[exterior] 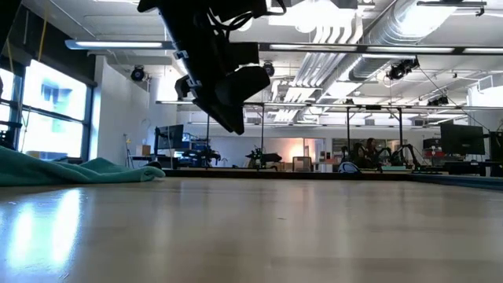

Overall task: Roll microfiber towels into tight, uniform cylinder then place into a basket
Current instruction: Put the light green microfiber cloth into the yellow bin

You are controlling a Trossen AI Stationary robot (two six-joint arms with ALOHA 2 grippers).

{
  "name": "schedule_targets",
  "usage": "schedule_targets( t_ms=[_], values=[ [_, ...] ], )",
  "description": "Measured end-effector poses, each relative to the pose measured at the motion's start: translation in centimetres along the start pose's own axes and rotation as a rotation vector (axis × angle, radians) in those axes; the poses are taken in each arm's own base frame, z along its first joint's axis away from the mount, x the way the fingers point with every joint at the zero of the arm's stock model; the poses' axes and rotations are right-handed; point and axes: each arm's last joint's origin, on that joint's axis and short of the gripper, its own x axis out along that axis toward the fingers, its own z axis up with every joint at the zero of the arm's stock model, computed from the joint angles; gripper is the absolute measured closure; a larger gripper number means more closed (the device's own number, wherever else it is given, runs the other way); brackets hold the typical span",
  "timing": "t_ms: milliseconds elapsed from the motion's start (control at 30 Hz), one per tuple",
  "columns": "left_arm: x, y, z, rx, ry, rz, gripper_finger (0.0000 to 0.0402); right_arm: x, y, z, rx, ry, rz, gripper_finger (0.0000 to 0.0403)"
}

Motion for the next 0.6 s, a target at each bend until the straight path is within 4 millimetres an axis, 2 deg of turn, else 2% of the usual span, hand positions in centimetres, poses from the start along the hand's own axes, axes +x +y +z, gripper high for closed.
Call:
schedule_targets(
  t_ms=[300, 433, 600],
  values=[
    [0.1, 0.1, 0.2, 0.011, -0.02, 0.015, 0.0293, -0.5, -3.5, 1.2, -0.029, -0.033, -0.363, 0.0396],
    [0.1, 0.0, 0.2, 0.011, -0.026, 0.011, 0.0293, -0.4, -3.7, 2.4, -0.069, -0.099, -0.393, 0.0396],
    [0.1, 0.0, 0.2, 0.011, -0.024, 0.007, 0.0293, -0.1, -3.4, 2.9, 0.018, 0.034, -0.336, 0.0396]
  ],
)
